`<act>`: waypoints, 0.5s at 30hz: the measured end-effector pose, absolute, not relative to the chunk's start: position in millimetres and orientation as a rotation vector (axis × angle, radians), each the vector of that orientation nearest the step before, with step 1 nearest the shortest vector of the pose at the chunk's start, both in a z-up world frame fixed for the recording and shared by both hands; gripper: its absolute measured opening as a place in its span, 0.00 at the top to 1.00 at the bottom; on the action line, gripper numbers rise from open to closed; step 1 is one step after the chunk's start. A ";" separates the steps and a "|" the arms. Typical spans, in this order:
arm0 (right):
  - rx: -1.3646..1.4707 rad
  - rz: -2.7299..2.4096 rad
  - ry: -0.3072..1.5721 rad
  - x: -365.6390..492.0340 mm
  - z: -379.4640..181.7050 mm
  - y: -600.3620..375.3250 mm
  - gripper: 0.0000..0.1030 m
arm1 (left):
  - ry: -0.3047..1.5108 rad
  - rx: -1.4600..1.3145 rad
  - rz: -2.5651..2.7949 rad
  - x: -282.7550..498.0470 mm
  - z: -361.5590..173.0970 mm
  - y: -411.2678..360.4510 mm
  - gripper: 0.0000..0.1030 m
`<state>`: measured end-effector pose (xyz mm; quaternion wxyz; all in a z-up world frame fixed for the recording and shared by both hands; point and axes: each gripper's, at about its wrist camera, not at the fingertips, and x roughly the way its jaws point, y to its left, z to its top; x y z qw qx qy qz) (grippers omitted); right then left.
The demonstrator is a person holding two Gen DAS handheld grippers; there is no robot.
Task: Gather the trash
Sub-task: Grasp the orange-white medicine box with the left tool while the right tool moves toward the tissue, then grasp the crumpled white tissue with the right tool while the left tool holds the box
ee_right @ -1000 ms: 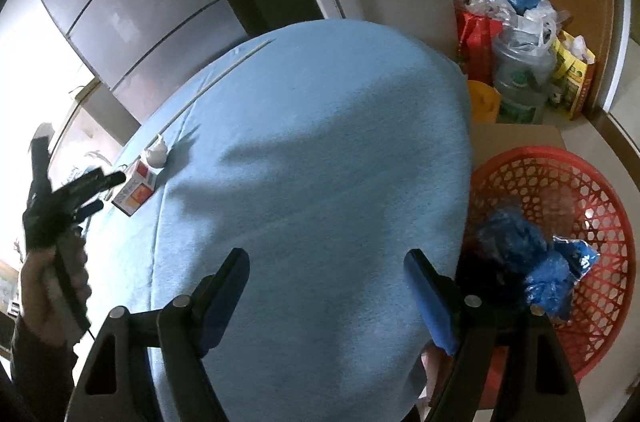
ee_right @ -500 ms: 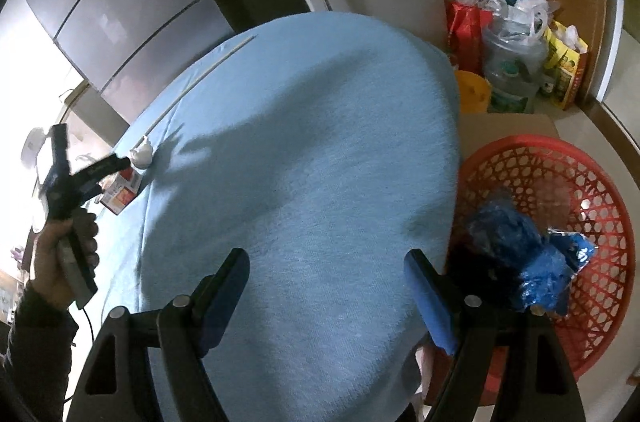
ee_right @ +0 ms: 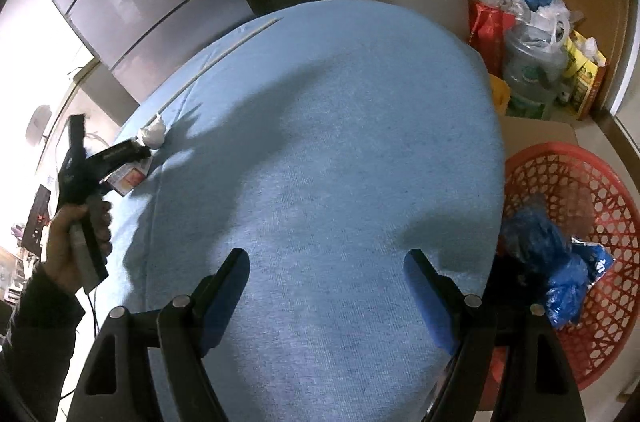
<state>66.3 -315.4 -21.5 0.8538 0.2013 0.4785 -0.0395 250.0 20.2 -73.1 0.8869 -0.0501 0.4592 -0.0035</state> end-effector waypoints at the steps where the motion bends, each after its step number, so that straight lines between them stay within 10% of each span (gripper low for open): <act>1: 0.428 -0.089 1.012 68.0 -23.1 -316.4 0.20 | 0.942 -0.110 -0.014 245.5 -70.2 20.8 0.21; 15: 0.267 0.156 0.929 180.3 3.5 -219.0 0.20 | 0.899 -0.100 0.116 173.3 -63.4 57.8 0.21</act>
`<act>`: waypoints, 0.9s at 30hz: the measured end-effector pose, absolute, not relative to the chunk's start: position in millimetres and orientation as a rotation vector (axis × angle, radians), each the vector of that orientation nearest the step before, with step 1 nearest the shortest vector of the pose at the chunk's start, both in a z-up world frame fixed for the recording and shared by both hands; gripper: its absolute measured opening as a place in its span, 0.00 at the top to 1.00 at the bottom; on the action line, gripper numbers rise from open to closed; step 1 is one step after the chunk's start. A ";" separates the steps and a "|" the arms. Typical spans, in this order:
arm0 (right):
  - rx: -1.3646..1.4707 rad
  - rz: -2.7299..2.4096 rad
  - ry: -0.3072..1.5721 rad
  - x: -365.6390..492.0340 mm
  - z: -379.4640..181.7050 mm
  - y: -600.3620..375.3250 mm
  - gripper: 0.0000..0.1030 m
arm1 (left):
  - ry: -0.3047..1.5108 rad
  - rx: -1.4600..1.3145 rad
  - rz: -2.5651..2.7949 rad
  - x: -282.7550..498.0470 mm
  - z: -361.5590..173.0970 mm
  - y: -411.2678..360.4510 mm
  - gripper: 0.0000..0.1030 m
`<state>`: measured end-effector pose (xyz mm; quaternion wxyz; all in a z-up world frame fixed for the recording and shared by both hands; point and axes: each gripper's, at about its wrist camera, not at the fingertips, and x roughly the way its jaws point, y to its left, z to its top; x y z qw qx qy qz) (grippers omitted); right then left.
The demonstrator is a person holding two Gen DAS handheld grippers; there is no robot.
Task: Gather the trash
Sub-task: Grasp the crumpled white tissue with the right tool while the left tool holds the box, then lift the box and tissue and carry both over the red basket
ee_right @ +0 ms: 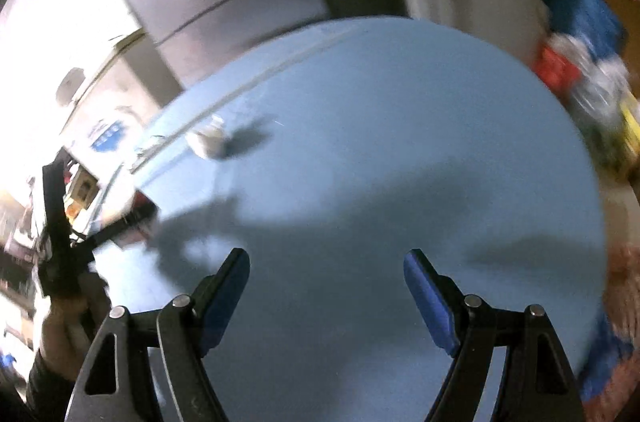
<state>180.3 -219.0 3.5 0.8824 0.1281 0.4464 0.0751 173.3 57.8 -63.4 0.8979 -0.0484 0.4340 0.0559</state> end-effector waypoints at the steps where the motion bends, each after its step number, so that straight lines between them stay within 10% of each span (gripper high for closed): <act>1: 0.257 0.172 0.921 191.9 5.2 -210.2 0.20 | 0.898 -0.100 0.127 170.5 -63.1 61.7 0.21; 18: 0.123 0.301 1.025 359.2 -42.5 -72.9 0.20 | 0.958 -0.144 0.205 161.2 -73.0 102.6 0.21; 22: 0.117 0.333 1.079 360.3 -52.3 -68.8 0.64 | 0.971 -0.148 0.207 161.9 -73.7 105.1 0.21; 27: 0.131 0.351 1.052 324.4 -40.5 -91.4 0.64 | 0.960 -0.139 0.202 155.7 -68.0 100.5 0.21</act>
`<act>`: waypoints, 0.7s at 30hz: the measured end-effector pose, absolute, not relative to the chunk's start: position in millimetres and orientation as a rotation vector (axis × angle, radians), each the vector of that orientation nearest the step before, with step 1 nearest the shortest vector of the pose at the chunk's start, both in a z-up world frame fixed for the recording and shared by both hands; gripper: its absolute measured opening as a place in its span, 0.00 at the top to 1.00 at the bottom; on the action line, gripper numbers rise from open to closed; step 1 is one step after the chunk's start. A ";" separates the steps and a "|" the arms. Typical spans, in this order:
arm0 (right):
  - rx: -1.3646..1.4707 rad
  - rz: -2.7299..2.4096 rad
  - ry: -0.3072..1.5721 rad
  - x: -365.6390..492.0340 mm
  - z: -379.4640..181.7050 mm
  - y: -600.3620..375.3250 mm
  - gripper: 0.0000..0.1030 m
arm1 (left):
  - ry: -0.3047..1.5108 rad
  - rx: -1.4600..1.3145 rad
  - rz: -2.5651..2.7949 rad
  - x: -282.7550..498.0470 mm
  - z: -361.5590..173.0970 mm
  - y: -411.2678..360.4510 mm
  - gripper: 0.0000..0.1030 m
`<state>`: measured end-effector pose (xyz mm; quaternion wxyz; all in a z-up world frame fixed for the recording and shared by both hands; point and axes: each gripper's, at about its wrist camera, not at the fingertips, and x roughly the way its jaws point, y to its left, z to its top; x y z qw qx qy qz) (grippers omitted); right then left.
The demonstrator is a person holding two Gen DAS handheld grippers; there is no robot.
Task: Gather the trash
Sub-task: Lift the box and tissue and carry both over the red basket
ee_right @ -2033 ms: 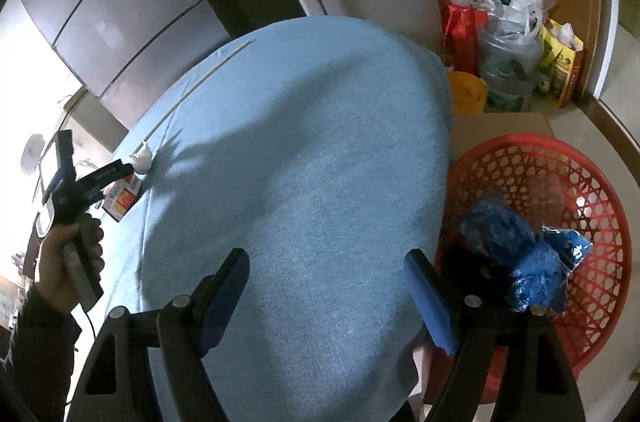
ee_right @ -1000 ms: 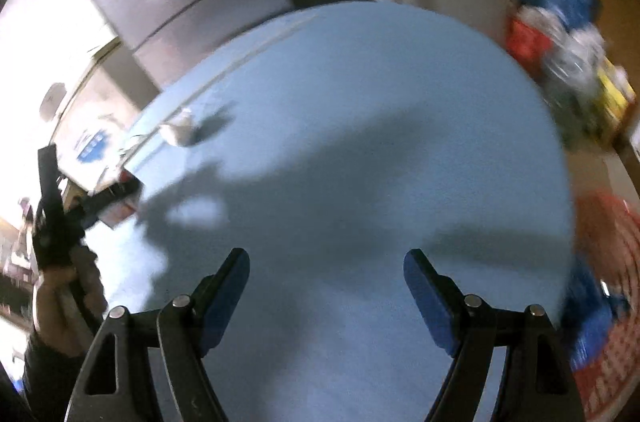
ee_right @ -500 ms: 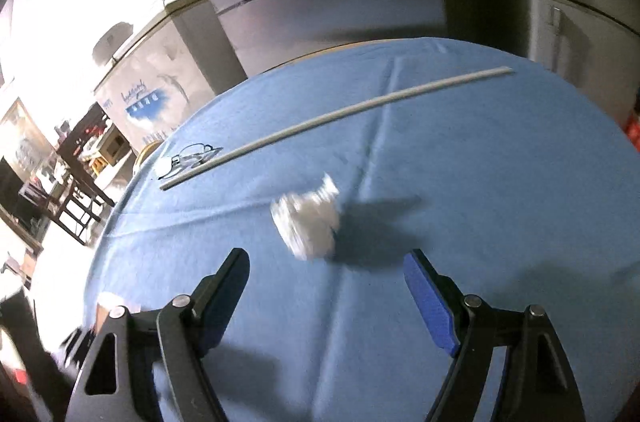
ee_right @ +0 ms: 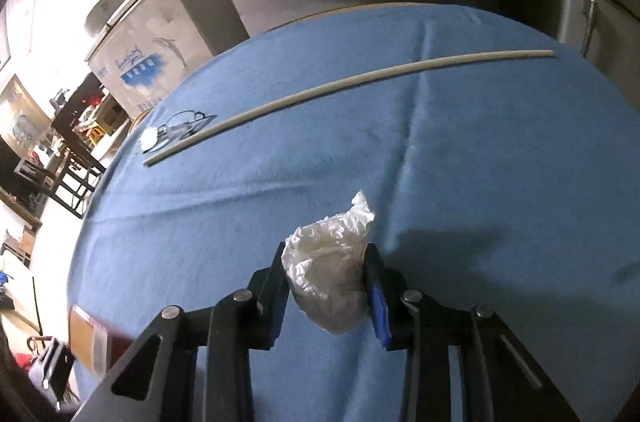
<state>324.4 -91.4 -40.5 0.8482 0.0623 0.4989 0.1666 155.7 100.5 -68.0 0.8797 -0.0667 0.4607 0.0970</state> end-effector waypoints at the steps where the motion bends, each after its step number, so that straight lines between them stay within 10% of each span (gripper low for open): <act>1: 0.138 0.350 1.046 317.3 -38.4 -96.7 0.64 | 0.959 -0.140 0.201 155.0 -67.3 99.7 0.21; 21: 0.421 0.271 0.948 142.5 -11.8 -227.7 0.64 | 0.918 -0.041 0.069 106.9 -42.9 23.9 0.21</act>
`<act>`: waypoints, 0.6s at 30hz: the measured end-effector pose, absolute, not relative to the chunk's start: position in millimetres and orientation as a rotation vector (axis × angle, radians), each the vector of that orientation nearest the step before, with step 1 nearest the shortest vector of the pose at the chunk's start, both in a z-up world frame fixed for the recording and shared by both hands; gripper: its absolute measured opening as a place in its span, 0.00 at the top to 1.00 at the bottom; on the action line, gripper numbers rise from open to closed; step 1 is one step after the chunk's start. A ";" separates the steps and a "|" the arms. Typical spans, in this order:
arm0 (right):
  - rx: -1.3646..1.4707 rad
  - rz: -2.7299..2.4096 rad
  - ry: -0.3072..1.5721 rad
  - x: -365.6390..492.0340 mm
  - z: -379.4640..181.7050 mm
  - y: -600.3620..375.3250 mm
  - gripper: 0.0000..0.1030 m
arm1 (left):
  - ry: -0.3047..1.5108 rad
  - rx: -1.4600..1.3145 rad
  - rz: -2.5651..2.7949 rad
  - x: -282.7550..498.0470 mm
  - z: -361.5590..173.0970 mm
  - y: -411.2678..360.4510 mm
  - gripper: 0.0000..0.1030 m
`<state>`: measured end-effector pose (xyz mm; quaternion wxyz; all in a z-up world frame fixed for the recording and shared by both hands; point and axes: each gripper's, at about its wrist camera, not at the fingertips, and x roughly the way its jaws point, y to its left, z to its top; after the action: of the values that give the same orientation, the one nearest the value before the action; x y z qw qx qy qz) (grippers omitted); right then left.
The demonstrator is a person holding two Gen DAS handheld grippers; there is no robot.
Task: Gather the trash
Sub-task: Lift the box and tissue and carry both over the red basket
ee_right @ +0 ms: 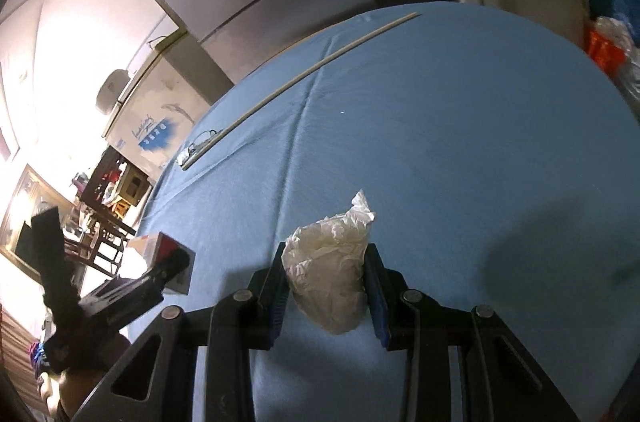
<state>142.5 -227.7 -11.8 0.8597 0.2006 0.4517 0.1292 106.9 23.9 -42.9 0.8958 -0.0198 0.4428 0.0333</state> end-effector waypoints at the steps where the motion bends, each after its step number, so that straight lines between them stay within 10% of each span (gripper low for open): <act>1: 0.426 0.264 0.947 138.2 -11.2 -229.3 0.64 | 0.918 -0.032 0.059 104.0 -42.9 19.1 0.21; 18: 0.506 0.171 0.905 80.4 -15.2 -275.9 0.64 | 0.918 0.104 -0.085 71.3 -54.2 -48.7 0.21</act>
<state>80.4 -275.9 -15.2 0.8651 0.2417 0.4319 0.0815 71.3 -48.7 -54.2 0.8944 0.0501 0.4425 -0.0411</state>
